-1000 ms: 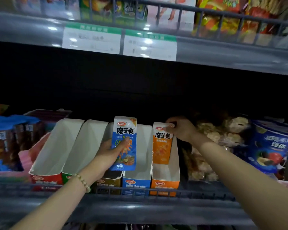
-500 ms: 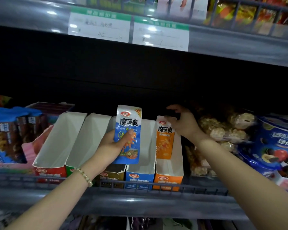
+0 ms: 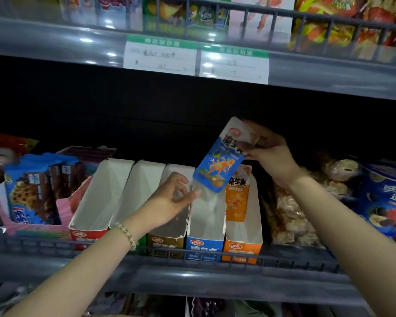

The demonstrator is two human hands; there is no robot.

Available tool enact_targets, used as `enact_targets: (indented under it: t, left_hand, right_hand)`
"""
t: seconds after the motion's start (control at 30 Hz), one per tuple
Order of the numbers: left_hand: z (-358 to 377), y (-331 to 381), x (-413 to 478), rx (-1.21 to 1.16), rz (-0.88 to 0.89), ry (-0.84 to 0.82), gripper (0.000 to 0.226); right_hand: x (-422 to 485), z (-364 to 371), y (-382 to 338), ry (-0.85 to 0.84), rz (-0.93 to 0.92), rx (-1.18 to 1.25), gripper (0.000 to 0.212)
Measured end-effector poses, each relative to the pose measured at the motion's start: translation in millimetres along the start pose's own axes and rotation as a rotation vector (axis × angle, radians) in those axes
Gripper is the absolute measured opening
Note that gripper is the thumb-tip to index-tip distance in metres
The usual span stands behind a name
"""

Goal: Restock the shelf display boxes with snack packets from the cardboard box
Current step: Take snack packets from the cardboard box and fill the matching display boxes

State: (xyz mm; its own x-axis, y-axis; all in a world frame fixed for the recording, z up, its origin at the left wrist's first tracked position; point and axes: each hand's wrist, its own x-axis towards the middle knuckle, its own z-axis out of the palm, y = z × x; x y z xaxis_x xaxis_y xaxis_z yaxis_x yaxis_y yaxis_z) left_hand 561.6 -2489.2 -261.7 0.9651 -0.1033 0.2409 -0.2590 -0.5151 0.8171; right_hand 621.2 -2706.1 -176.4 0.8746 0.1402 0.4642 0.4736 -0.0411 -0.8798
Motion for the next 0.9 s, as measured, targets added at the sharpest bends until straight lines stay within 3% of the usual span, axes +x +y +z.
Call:
enact_targets:
  t: [0.07, 0.13, 0.33, 0.43, 0.73, 0.9]
  left_hand:
    - [1, -5, -3, 0.165, -0.038, -0.100, 0.073]
    - [5, -5, -8, 0.167, -0.051, -0.152, 0.083]
    - [14, -5, -22, 0.300, -0.047, -0.215, 0.083]
    - [16, -7, -20, 0.293, -0.046, -0.195, 0.083]
    - [22, -16, -14, 0.292, -0.022, -0.168, 0.082]
    - [20, -16, -16, 0.282, -0.009, -0.144, 0.080]
  right_hand:
    - [8, 0, 6, 0.037, -0.029, -0.045, 0.053]
    - [12, 9, 15, 0.002, -0.050, -0.117, 0.051]
    - [20, 29, 57, -0.258, 0.018, -0.600, 0.039]
    - [23, 28, 77, -0.266, 0.009, -0.766, 0.040]
    - [27, 29, 82, -0.197, -0.110, -0.953, 0.039]
    - [-9, 22, 65, -0.186, -0.143, -0.900, 0.042]
